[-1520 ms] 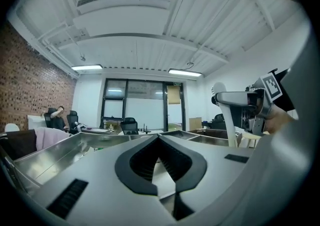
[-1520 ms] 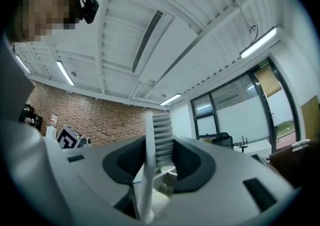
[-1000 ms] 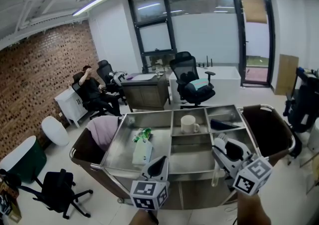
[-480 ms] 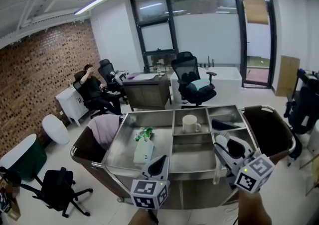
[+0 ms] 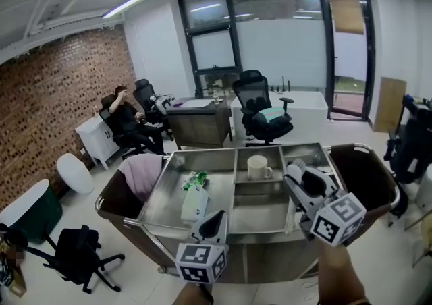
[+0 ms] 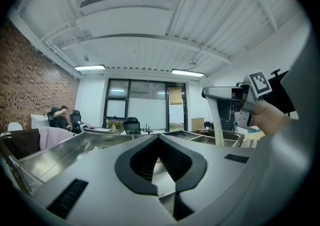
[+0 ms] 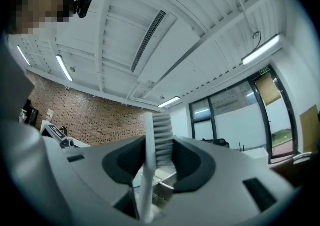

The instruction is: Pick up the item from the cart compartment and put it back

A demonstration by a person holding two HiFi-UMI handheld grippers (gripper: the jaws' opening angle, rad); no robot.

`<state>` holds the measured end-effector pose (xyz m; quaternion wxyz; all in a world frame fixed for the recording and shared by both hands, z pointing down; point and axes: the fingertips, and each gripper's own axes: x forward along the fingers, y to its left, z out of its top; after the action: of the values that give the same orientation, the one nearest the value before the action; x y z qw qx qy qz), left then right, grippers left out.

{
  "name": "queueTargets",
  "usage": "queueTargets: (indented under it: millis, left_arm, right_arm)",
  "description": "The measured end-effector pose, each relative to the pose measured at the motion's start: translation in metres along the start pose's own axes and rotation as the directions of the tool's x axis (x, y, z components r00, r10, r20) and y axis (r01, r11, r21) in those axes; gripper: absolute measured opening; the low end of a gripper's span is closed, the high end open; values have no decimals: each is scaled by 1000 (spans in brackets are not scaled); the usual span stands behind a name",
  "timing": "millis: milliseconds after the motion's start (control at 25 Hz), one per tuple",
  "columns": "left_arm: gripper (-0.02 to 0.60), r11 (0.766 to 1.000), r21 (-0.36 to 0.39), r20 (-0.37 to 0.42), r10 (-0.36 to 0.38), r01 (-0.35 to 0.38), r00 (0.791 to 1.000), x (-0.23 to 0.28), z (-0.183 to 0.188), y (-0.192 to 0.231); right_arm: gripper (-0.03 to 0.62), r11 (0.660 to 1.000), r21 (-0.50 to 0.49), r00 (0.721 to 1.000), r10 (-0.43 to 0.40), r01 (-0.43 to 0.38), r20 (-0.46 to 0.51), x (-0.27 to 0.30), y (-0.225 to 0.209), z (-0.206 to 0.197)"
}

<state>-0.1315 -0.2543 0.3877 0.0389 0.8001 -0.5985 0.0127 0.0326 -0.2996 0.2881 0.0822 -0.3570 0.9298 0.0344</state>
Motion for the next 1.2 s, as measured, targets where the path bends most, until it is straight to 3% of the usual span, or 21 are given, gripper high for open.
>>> queueTargets:
  millis: [280, 600, 1200]
  left_arm:
    - [0, 1000, -2, -9, 10, -10, 1000, -1, -7, 3]
    - [0, 1000, -2, -15, 6, -6, 1000, -3, -2, 2]
    - [0, 1000, -6, -10, 21, -21, 1000, -10, -5, 10]
  right_arm:
    - [170, 1000, -22, 998, -21, 20, -58, 44, -22, -15]
    - [170, 998, -65, 972, -15, 0, -233, 96, -36, -58]
    - [170, 997, -65, 924, 6, -33, -382, 119, -27, -117]
